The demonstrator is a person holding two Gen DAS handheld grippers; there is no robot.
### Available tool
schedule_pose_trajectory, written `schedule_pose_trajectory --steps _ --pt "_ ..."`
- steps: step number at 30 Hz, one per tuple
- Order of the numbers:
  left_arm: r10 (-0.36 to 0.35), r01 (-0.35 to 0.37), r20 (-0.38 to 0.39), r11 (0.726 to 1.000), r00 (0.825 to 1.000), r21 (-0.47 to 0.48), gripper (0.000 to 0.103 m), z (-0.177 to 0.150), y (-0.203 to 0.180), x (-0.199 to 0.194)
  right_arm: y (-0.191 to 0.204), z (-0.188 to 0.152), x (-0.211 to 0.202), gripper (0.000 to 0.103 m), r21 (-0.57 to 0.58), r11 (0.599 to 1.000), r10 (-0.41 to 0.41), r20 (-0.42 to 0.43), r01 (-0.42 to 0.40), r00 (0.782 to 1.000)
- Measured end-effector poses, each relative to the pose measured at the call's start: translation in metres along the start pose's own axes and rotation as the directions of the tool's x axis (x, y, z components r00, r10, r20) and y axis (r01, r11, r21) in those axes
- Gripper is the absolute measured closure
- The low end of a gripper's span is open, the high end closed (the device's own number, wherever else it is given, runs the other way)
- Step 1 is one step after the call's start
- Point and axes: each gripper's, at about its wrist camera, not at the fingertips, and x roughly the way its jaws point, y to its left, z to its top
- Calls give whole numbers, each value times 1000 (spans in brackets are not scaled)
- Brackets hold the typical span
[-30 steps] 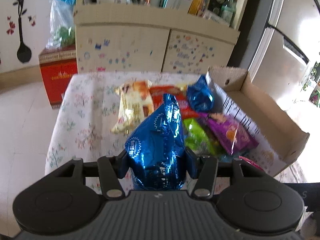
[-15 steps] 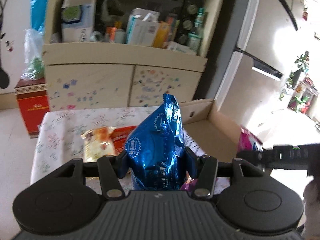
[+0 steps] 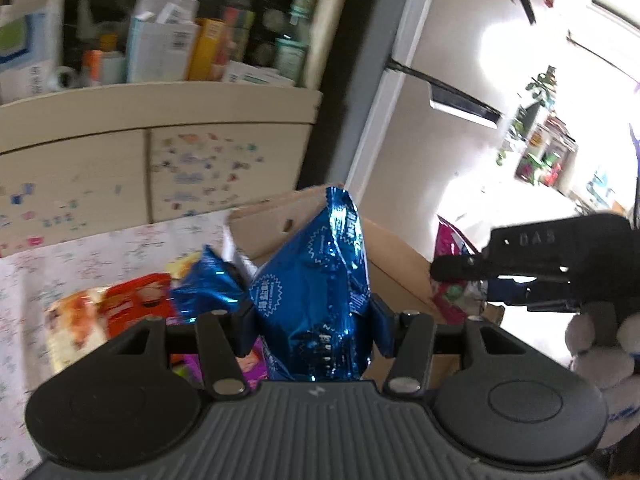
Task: Organize snacks
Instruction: 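Lift both held packets and carry them over the cardboard box, then open both tools to drop the packets into the cardboard box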
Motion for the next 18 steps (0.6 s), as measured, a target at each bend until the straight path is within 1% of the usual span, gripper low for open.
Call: schedule_pose_trajectory --steps 3,16,17,18 --pt "-34 34 -15 999 999 3 49 0 -7 14 -9 5 4 59 47 999 -23 -3 23 1000" --pt "-120 121 -66 993 991 12 49 -2 -33 63 -19 11 12 58 98 990 -109 29 105 994" --pt "-122 123 -70 992 990 15 48 -4 -35 66 -19 11 13 57 100 989 -115 29 112 993" --pt "-119 121 -71 993 990 14 43 -5 -37 69 -20 11 14 54 100 988 -120 29 116 992"
